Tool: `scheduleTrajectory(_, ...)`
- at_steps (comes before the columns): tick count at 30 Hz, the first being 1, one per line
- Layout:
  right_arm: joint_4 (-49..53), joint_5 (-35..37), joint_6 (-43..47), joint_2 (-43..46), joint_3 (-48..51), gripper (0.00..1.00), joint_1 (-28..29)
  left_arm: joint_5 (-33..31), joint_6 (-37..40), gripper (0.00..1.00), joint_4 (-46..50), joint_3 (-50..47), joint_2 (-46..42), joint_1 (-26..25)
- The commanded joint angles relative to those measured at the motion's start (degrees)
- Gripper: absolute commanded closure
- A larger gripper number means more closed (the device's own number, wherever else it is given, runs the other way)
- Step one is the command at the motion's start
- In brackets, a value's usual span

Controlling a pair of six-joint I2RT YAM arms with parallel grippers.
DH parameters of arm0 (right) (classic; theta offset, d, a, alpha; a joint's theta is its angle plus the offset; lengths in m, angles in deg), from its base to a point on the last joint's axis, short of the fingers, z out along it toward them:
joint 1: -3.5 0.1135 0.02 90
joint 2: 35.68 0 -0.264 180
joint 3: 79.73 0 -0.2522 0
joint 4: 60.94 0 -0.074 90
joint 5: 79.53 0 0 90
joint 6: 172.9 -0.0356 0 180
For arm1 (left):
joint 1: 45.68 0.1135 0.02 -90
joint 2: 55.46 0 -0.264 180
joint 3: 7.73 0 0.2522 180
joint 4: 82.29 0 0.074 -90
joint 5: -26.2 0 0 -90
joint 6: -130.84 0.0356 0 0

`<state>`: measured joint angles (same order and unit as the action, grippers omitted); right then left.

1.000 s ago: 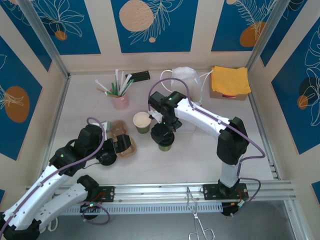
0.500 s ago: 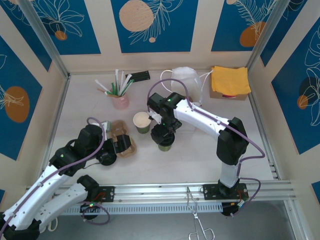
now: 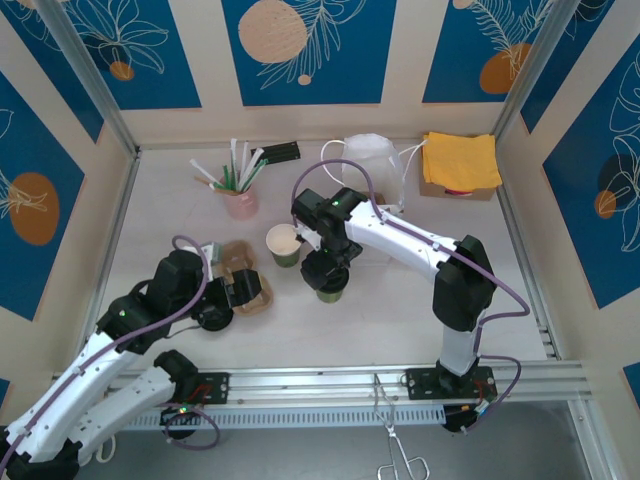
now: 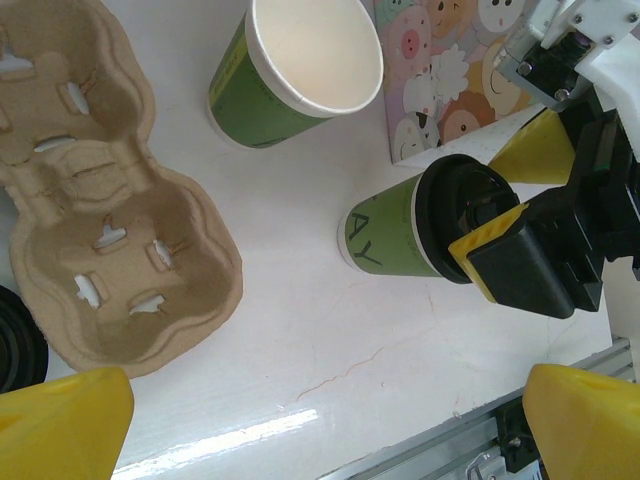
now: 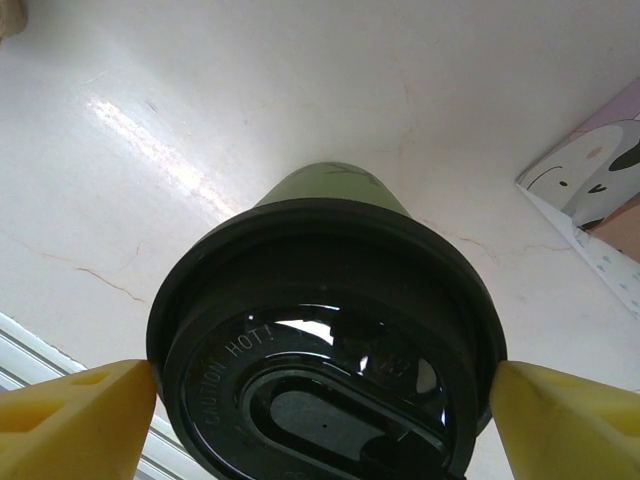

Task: Pack the takeout coffee

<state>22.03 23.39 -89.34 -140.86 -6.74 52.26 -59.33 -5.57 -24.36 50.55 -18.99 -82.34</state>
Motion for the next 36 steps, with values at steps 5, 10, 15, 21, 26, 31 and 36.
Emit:
scheduleTrajectory(5,2.5,-0.6,-0.7,-1.6,-0.1,0.16,1.8,0.5,0.2,0.0,-0.5,-0.3,-0.6,-0.9)
scheduleTrajectory(10,4.0,1.1,-2.1,-2.8,-1.7,0.18,3.1,0.5,0.2,0.0,-0.7,-0.6,-0.7,-0.9)
scheduleTrajectory(15,5.0,1.2,-3.8,-3.4,-2.6,0.23,3.2,0.4,0.3,0.0,-0.8,-0.8,-0.8,-0.8)
scheduleTrajectory(21,5.8,0.9,-7.2,-2.8,-3.4,0.23,3.1,0.5,0.5,0.0,-1.6,-0.9,-0.4,-0.8)
scheduleTrajectory(26,7.1,-0.3,-12.0,-2.8,-3.9,0.26,2.6,0.8,0.6,0.0,-2.5,-1.2,0.3,-0.8)
scheduleTrajectory(31,7.5,-1.9,-18.0,-2.1,-3.8,0.27,1.8,0.9,0.7,0.0,-2.8,-1.2,0.6,-0.8)
scheduleTrajectory(36,7.8,-0.7,-21.7,-1.7,-3.3,0.26,2.2,0.9,0.6,0.0,-2.9,-1.2,0.6,-0.9)
